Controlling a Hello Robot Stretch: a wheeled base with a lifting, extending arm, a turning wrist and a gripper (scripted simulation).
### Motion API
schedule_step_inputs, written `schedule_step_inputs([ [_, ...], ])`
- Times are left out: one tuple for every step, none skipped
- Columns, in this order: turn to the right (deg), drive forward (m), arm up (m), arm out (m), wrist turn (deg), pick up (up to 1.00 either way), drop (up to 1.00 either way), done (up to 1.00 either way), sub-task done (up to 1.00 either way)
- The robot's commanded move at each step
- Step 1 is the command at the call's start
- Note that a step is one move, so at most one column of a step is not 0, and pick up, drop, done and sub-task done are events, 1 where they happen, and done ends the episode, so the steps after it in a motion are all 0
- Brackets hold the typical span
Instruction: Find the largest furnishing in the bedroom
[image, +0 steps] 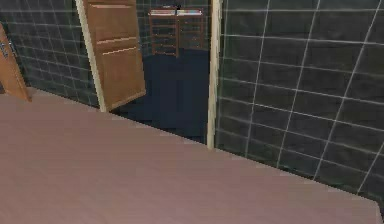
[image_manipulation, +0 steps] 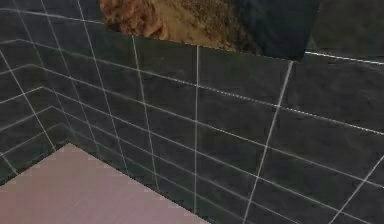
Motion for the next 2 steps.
schedule_step_inputs([
  [-9.0, 0.0, 0.0, 0.0, 0.0, 0.0, 0.0, 0.0, 0.0],
  [0.0, 1.0, 0.0, 0.0, 0.0, 0.0, 0.0, 0.0, 0.0],
])
